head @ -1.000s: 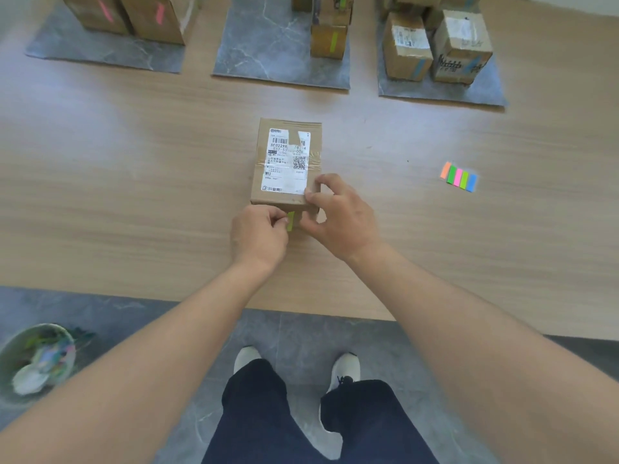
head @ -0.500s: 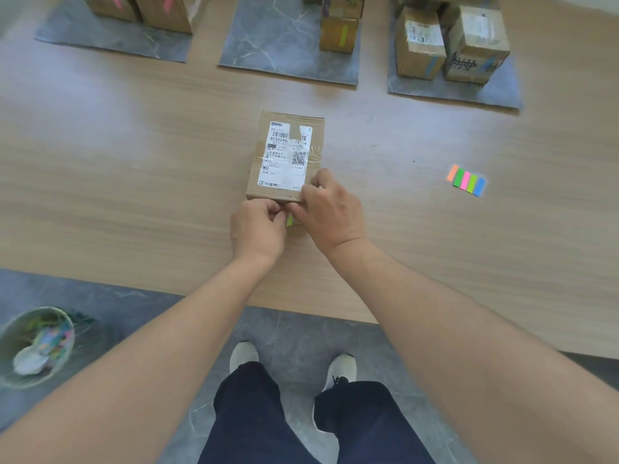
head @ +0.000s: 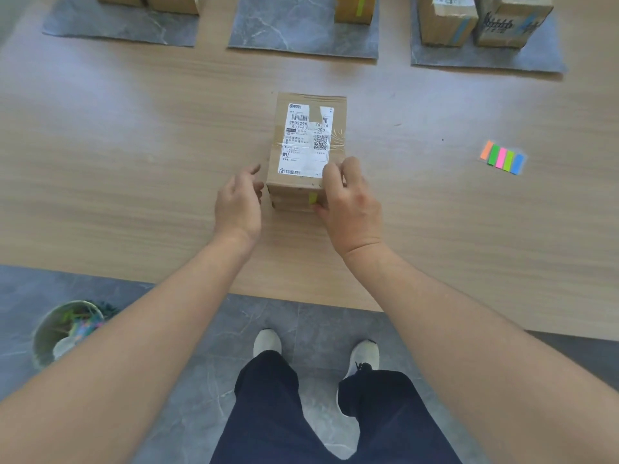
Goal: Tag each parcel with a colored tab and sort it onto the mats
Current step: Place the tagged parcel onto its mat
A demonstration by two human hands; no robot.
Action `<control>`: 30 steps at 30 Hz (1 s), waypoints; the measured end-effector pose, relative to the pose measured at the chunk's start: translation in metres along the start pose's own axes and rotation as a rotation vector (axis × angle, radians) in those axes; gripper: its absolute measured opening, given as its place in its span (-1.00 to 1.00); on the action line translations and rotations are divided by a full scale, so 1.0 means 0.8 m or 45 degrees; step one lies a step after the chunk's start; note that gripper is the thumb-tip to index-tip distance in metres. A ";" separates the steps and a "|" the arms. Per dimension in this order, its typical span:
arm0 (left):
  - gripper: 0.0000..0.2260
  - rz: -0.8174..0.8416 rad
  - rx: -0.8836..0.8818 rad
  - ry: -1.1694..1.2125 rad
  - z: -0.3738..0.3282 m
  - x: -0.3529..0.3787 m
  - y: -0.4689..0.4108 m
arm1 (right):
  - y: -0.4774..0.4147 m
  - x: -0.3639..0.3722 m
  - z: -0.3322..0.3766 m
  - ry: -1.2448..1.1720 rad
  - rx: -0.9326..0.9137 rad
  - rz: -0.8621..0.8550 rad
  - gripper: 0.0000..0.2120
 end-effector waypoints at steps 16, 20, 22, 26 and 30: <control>-0.59 0.345 -0.040 0.220 -0.062 0.028 0.040 | 0.011 -0.011 -0.041 -1.277 1.087 0.291 -0.76; -0.60 0.415 0.053 0.134 -0.131 0.023 0.064 | -0.022 -0.071 -0.028 -1.275 1.063 0.219 -0.59; -0.61 0.443 0.114 0.112 -0.171 0.023 0.079 | -0.044 -0.105 -0.021 -1.274 1.022 0.175 -0.60; -0.58 0.456 0.243 0.114 -0.249 0.015 0.110 | -0.088 -0.173 -0.005 -1.283 0.927 0.136 -0.59; -0.59 0.451 0.292 0.117 -0.317 0.007 0.142 | -0.128 -0.239 0.010 -1.301 0.816 0.133 -0.67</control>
Point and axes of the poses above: each hand's wrist, its own y-axis away from the middle knuckle, its own x-axis out of the palm, z = x × y, the point moved 10 cm from there along -y, towards the middle knuckle
